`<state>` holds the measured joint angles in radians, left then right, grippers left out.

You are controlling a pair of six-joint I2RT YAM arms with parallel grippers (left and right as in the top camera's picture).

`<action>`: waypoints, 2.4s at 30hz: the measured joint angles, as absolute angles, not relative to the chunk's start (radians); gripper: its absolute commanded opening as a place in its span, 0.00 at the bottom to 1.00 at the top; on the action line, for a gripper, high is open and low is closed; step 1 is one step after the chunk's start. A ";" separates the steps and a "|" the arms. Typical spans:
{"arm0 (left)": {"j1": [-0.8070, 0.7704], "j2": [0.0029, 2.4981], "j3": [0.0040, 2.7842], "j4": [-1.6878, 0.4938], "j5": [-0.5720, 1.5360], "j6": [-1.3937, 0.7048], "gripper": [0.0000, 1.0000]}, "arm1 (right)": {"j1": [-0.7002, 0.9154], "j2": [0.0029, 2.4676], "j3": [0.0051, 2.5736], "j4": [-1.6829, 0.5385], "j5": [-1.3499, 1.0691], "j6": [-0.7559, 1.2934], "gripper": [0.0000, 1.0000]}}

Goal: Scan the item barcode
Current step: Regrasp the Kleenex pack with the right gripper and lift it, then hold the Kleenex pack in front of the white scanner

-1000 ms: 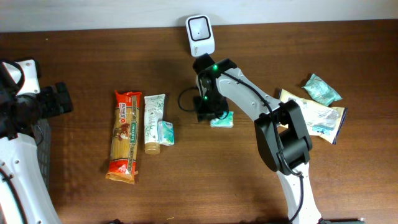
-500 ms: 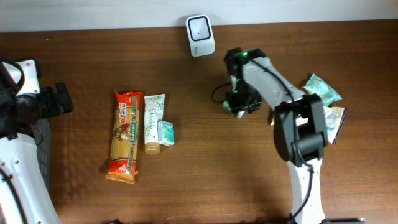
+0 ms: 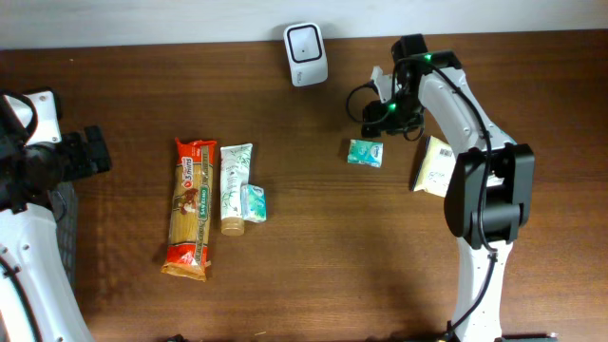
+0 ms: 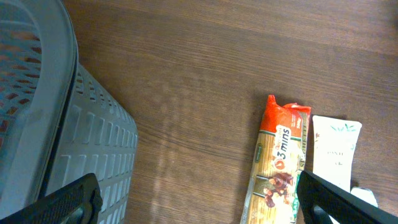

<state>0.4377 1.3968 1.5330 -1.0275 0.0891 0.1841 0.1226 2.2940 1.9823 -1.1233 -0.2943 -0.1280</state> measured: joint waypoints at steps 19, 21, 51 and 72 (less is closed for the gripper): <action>0.438 1.397 1.533 -1.028 0.089 0.184 0.99 | 0.074 2.395 1.984 -1.319 -0.414 -0.400 0.39; 0.438 1.397 1.533 -1.028 0.089 0.184 0.99 | 0.074 2.395 1.984 -1.335 -0.416 -0.400 0.39; 0.438 1.397 1.533 -1.028 0.089 0.184 0.99 | 0.067 2.362 1.893 -1.336 -0.936 -0.298 0.04; 0.438 1.397 1.533 -1.028 0.089 0.184 0.99 | 0.072 2.324 2.446 -1.528 -1.524 -0.115 0.04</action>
